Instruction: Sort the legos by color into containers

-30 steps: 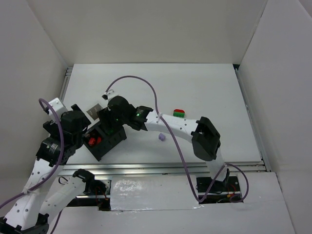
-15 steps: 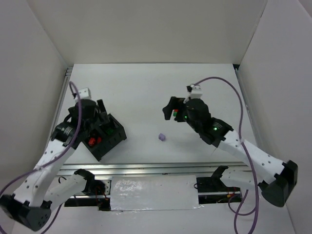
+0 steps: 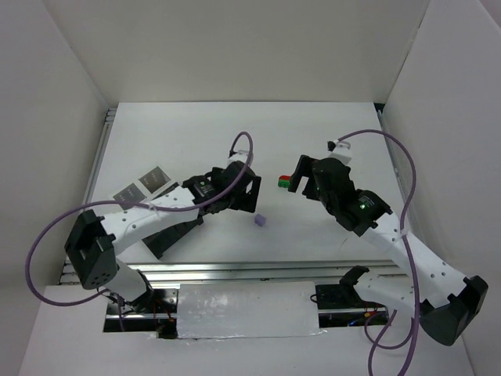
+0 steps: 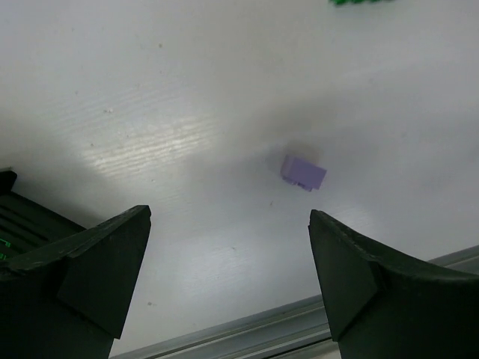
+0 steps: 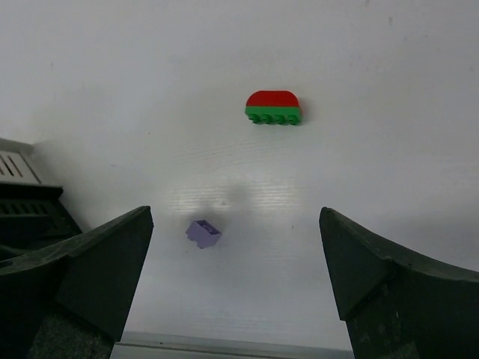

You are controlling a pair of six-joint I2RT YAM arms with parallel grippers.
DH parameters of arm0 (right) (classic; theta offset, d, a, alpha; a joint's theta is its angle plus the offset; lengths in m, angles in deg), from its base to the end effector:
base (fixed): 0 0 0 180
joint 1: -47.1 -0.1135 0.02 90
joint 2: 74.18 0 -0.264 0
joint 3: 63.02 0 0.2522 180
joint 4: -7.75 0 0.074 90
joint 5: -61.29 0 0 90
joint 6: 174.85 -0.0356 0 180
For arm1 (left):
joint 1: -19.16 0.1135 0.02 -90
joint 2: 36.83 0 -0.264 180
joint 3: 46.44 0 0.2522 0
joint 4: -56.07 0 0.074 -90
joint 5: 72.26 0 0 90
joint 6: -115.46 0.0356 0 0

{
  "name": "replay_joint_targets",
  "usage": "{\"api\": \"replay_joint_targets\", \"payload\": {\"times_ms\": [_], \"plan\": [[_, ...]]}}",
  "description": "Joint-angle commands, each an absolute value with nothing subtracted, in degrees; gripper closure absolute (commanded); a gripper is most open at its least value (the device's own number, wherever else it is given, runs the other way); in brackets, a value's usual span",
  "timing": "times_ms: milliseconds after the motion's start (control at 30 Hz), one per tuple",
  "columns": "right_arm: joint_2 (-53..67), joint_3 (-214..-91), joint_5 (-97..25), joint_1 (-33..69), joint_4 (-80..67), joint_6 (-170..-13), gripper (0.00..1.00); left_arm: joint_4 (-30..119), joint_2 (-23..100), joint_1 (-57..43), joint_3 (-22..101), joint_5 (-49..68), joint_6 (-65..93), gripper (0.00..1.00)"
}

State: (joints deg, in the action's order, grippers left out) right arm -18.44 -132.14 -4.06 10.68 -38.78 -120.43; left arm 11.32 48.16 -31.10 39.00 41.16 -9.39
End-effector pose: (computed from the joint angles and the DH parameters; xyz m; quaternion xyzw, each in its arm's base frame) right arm 0.1744 0.1102 0.3319 0.0953 0.8599 0.1215 0.4866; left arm 0.2190 -0.2412 0.3040 0.0429 0.9048 -0.1194 0.4066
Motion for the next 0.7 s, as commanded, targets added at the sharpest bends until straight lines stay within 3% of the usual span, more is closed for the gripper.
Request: {"api": "replay_joint_targets", "payload": {"times_ms": [0,400,667], "plan": [[-20.5,-136.4,2.6,11.8,-46.7,-124.1,0.00,13.8,49.6,-31.3,39.0,40.9,-9.9,0.00],[-18.8,-136.6,-0.4,14.8,-49.9,-128.2,0.00,18.8,60.1,-31.9,37.1,36.6,-6.9,0.01],[-25.1,-129.6,-3.2,14.7,-44.9,-127.7,0.00,19.5,72.8,-34.6,43.0,34.8,-8.5,0.01]]}}
